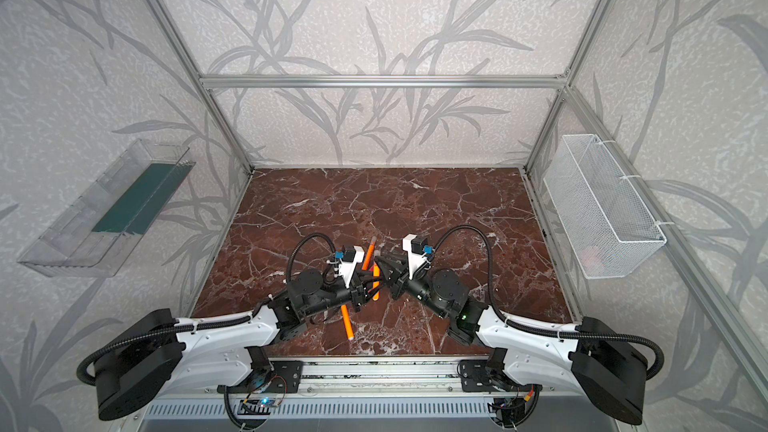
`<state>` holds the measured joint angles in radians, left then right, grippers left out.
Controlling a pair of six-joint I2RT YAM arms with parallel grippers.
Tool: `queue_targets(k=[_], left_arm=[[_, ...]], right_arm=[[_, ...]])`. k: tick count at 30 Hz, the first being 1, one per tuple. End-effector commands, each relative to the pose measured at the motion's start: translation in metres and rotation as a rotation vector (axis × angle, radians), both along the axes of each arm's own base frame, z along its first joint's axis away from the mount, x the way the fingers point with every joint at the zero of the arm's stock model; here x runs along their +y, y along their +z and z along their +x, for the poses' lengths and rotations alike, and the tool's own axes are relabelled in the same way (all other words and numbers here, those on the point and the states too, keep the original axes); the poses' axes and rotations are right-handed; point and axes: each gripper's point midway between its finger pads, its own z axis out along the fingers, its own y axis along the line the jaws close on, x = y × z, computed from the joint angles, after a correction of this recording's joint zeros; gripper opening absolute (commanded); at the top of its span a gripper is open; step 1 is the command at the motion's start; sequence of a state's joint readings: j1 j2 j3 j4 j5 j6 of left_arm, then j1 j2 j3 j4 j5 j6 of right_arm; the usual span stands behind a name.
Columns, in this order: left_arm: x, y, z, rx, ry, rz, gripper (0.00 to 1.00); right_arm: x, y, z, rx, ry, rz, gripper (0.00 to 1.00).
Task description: Insert the pens into the pen caps
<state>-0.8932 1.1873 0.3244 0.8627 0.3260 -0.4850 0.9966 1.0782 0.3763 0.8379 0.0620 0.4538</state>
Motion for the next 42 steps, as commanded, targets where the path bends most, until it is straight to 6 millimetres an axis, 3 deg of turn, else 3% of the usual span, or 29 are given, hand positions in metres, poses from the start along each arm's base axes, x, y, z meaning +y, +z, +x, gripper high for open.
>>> queue_targets(k=[1,7,10,14,17,20,30,42], left_arm=[[0.001,0.023,0.007,-0.062,0.031,-0.054,0.0],[0.002,0.02,0.006,-0.069,0.029,-0.035,0.0],[0.002,0.018,0.007,-0.074,0.029,-0.019,0.0],[0.001,0.014,0.008,-0.076,0.027,0.004,0.0],[0.0,0.012,0.006,-0.079,0.016,0.017,0.0],[-0.002,0.012,0.003,-0.086,-0.007,0.023,0.0],[-0.004,0.007,0.002,-0.093,-0.019,0.048,0.0],[-0.002,0.006,0.003,-0.092,-0.008,0.059,0.0]], right_arm=[[0.0,-0.013,-0.001,0.023,-0.003,-0.054,0.32],[-0.015,-0.009,0.003,0.028,-0.07,-0.057,0.64],[-0.024,0.001,0.003,0.016,-0.099,-0.039,0.73],[-0.032,0.017,0.002,0.004,-0.122,-0.015,0.77],[-0.039,0.025,0.008,0.033,-0.171,-0.006,0.76],[-0.041,0.028,0.016,0.07,-0.218,-0.021,0.65],[-0.004,0.026,0.026,0.14,-0.15,-0.095,0.51],[0.014,0.019,0.027,0.174,-0.1,-0.107,0.35]])
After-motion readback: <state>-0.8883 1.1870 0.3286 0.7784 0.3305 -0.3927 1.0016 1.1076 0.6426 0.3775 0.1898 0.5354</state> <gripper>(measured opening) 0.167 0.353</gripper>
